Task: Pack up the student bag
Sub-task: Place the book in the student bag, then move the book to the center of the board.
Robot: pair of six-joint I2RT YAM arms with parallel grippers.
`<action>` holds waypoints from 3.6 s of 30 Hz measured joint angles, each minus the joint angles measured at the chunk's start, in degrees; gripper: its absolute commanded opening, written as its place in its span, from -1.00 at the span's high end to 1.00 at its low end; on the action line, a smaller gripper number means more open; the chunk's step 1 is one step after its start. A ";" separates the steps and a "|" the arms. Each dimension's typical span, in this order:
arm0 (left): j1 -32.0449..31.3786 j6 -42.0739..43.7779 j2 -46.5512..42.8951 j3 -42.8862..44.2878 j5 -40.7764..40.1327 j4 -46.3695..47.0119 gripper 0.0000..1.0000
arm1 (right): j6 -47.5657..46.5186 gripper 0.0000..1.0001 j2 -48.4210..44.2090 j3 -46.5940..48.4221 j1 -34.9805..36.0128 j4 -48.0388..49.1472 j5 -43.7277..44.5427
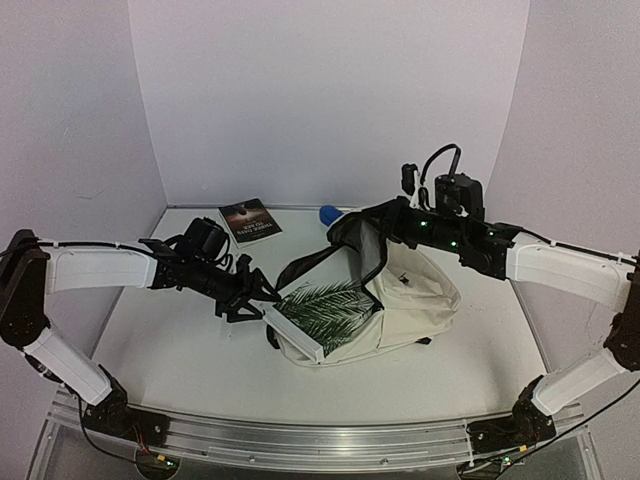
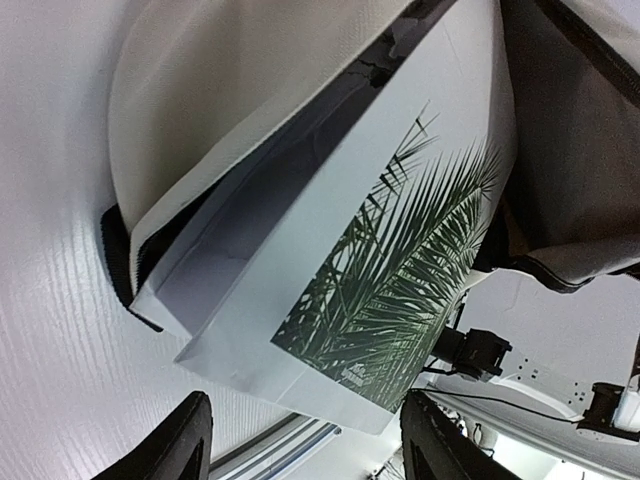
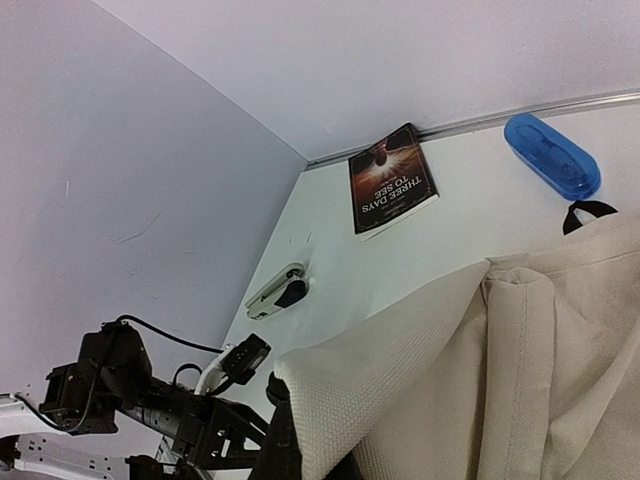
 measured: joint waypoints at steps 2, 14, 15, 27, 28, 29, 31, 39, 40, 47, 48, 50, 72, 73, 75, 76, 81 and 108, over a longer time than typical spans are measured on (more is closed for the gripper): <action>-0.52 -0.38 1.40 0.06 0.43 0.88 -0.23 | 0.00 1.00 0.00 0.00 0.00 0.01 -0.15; -1.41 -1.04 6.11 2.87 0.74 3.81 -0.12 | -0.74 1.00 0.00 0.00 0.00 0.02 -2.97; -1.41 -1.02 6.79 3.55 0.62 4.29 -0.10 | -0.88 1.00 0.00 0.00 0.00 0.02 -3.64; -1.41 -0.74 21.22 18.47 -0.60 16.05 0.05 | -2.15 1.00 -0.02 0.31 0.85 0.14 -8.47; -1.41 -0.63 22.87 20.15 -0.41 17.32 0.05 | -2.13 1.00 -0.02 0.31 0.94 0.20 -8.45; -1.41 -0.47 24.50 21.80 -0.13 18.57 0.05 | -2.10 1.00 -0.02 0.31 1.06 0.28 -8.40; -1.41 -0.12 26.60 23.89 0.22 19.93 0.05 | -1.95 1.00 -0.02 0.31 1.23 0.33 -8.27; -1.47 2.43 29.30 26.05 -0.33 21.26 -0.19 | -1.53 1.00 -0.02 0.28 1.25 0.67 -5.66; -1.47 3.14 29.27 26.08 -0.85 20.76 -0.22 | -1.46 1.00 -0.03 0.28 1.25 0.72 -4.87; -1.58 7.28 25.55 25.39 -4.00 13.78 -0.27 | -1.46 1.00 -0.50 0.20 1.30 0.57 0.12; -1.59 7.54 24.66 25.11 -4.04 13.17 -0.27 | -1.47 1.00 -0.50 0.20 1.33 0.51 0.56; -1.67 7.73 23.35 24.68 -3.86 12.62 -0.26 | -1.49 1.00 -0.50 0.20 1.40 0.33 1.13; -7.42 7.65 31.80 32.16 -0.31 6.22 0.02 | -1.68 1.00 -0.52 0.20 1.51 0.18 2.15; -7.42 7.71 32.13 32.50 -0.16 6.44 0.02 | -1.68 1.00 -0.52 0.20 1.51 0.15 2.16; -7.42 7.81 32.63 33.03 -0.01 6.79 0.03 | -1.68 1.00 -0.52 0.20 1.51 0.09 2.20; -7.43 7.82 32.82 33.25 0.03 7.01 0.03 | -1.68 1.00 -0.52 0.20 1.51 0.04 2.21; -7.52 8.27 33.32 33.81 -0.26 7.68 -0.11 | -1.68 1.00 -0.74 0.20 1.51 -0.24 2.50; 18.96 11.62 18.38 23.01 -10.58 4.12 -0.29 | 8.83 1.00 -0.70 -14.60 -13.01 0.48 2.70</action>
